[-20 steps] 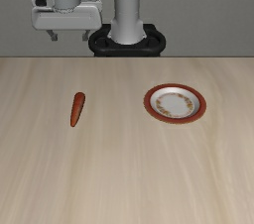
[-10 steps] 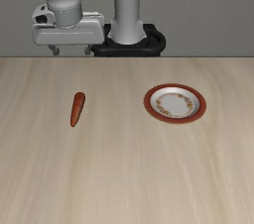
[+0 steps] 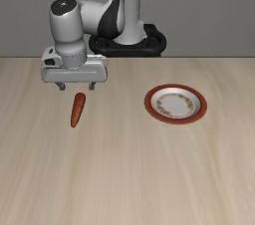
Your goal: Pick the carrot on the table and place it on the plate
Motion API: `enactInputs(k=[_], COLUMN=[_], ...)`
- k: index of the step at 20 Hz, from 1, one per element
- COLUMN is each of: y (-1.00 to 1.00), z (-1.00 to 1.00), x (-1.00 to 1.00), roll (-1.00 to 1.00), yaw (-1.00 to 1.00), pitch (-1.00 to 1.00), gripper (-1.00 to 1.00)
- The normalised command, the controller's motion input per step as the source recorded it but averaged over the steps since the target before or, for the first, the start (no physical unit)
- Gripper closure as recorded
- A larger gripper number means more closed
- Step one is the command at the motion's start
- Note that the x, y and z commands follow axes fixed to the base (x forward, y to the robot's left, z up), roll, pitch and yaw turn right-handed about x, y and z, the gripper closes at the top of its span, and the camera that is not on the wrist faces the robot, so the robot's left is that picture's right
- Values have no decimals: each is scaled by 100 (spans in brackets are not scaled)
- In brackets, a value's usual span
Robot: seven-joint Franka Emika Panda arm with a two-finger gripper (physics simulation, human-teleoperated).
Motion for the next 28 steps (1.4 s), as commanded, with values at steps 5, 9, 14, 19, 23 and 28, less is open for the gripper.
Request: enactInputs(k=[5, 9, 14, 19, 23, 28], y=[0, 0, 0, 0, 0, 80], z=[-100, -50, 0, 60, 100, 20], x=[0, 0, 0, 0, 0, 0], roll=[0, 0, 0, 0, 0, 0], yaw=[0, 0, 0, 0, 0, 0], pitch=[0, 0, 0, 0, 0, 0], gripper=[-100, 100, 100, 100, 100, 100])
